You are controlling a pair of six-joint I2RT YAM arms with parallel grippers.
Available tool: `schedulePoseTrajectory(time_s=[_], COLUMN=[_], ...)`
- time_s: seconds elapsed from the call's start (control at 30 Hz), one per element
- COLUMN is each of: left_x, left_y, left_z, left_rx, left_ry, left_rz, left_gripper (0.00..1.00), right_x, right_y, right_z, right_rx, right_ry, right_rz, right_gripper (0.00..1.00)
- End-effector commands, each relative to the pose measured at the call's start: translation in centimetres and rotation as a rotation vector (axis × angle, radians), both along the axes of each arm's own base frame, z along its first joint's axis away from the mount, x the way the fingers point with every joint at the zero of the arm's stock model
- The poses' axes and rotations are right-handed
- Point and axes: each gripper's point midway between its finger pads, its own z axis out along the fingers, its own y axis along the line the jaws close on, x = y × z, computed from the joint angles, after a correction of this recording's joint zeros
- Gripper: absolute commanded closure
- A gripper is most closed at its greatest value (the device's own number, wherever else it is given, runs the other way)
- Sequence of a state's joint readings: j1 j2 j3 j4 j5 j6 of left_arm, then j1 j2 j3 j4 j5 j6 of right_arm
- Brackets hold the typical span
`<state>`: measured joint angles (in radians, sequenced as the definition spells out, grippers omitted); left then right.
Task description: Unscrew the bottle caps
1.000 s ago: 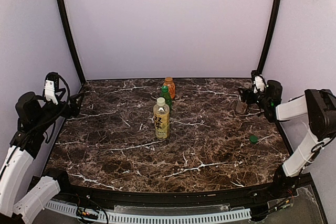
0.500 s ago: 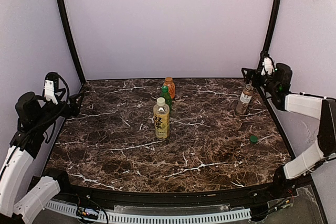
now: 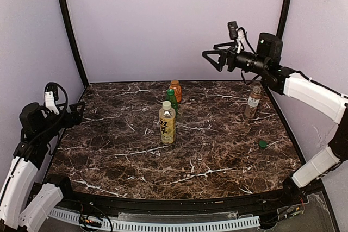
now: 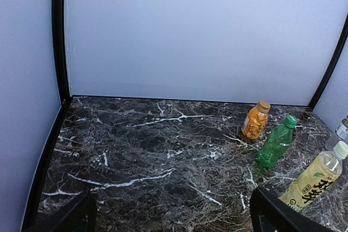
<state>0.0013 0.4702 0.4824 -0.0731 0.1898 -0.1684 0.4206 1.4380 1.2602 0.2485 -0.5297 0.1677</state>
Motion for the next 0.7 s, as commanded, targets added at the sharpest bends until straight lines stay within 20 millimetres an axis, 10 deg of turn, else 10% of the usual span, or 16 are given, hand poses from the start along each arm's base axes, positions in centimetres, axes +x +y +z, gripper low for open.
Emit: schedulePoseTrajectory(time_s=[0.0, 0.3, 0.67], left_x=[-0.5, -0.9, -0.9], left_y=[1.3, 1.2, 0.8], left_z=[-2.5, -3.3, -3.2], left_rx=[-0.085, -0.075, -0.067], left_ry=[0.064, 0.05, 0.039], left_rz=[0.066, 0.041, 0.015], left_gripper=[0.01, 0.02, 0.04], right_x=[-3.2, -7.3, -8.0], right_y=[6.2, 14.7, 18.1], right_z=[-5.3, -13.2, -16.9], right_rx=[-0.213, -0.425, -0.458], right_ry=[0.023, 0.098, 0.134], right_rz=[0.133, 0.325, 0.427], right_gripper=[0.01, 0.04, 0.33])
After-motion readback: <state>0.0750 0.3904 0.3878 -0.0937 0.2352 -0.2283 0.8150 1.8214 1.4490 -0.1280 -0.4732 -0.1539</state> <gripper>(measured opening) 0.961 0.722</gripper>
